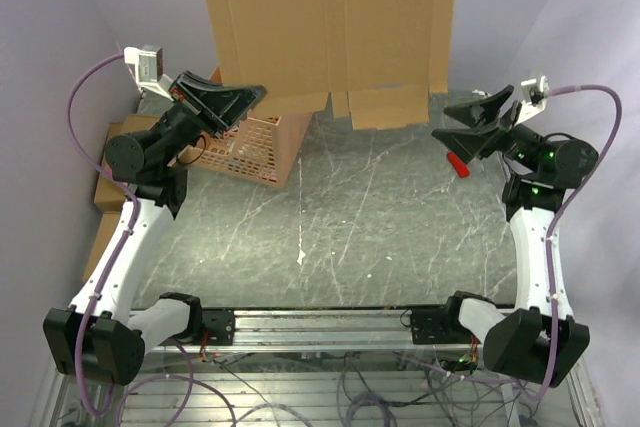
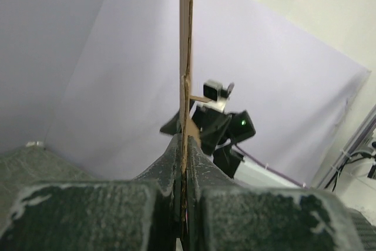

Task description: Fold the paper box

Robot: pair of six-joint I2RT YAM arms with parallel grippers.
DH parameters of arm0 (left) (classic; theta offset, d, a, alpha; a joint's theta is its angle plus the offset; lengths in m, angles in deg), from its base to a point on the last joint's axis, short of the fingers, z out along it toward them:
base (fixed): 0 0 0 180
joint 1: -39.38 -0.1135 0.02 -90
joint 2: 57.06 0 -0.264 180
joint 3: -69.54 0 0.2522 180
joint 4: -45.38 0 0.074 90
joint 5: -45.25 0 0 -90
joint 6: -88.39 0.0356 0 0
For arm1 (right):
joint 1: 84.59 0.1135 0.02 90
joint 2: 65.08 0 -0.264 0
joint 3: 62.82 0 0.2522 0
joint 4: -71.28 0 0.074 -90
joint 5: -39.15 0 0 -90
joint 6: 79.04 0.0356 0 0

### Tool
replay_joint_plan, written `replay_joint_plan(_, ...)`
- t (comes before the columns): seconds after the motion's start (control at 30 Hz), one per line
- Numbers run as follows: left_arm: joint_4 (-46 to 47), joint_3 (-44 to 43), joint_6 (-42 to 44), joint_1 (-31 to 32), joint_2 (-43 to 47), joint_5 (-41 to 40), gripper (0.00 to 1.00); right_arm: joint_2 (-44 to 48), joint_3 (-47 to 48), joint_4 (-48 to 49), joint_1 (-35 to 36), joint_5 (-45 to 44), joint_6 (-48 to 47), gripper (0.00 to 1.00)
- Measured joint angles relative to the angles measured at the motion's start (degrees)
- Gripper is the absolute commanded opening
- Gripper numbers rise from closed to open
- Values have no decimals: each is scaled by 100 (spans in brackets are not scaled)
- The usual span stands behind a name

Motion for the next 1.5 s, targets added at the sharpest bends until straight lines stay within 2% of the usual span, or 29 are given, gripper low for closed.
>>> replay_joint_plan(0.13, 374, -2, -160, 2, -87, -398, 7, 306, -356, -551, -2, 140, -529, 65)
replay_joint_plan(0.23, 433, -2, -166, 142, -155, -866, 7, 413, -389, -1244, 122, 223, -1134, 65)
replay_joint_plan(0.27, 354, -7, -90, 216, -155, -979, 7, 393, 13, -2406, 190, 131, -2221, 65)
replay_joint_plan(0.3, 223, -35, 9, 313, -155, -1086, 7, 378, 116, -2667, 271, 101, -2461, 66)
replay_joint_plan(0.4, -426, -247, 420, 636, -155, -1405, 7, 170, 1486, -5080, 608, -444, -4811, 69)
replay_joint_plan(0.47, -870, -382, 684, 809, -146, -1602, 7, 127, 2199, -6175, 769, -686, -6024, 76)
replay_joint_plan(0.57, -1438, -446, 990, 994, -101, -1871, 7, 380, 2706, -7348, 879, -861, -7554, 80)
replay_joint_plan(0.63, -1718, -448, 1126, 1115, -90, -1998, 7, 570, 2739, -7737, 903, -883, -8142, 80)
replay_joint_plan(0.77, -2264, -448, 1351, 1458, -103, -2223, 7, 706, 2885, -8129, 916, -809, -8841, 81)
replay_joint_plan(1.07, -2527, -448, 1469, 2487, -619, -2839, 7, 455, 2920, -8535, 1130, -1060, -9986, 99)
replay_joint_plan(1.33, -2588, -546, 1606, 3287, -1414, -3370, 7, 671, 2341, -8609, 1792, -1823, -10703, 100)
replay_joint_plan(1.5, -2608, -693, 1731, 3534, -1517, -3606, 7, 717, 1991, -8596, 2328, -2452, -11016, 100)
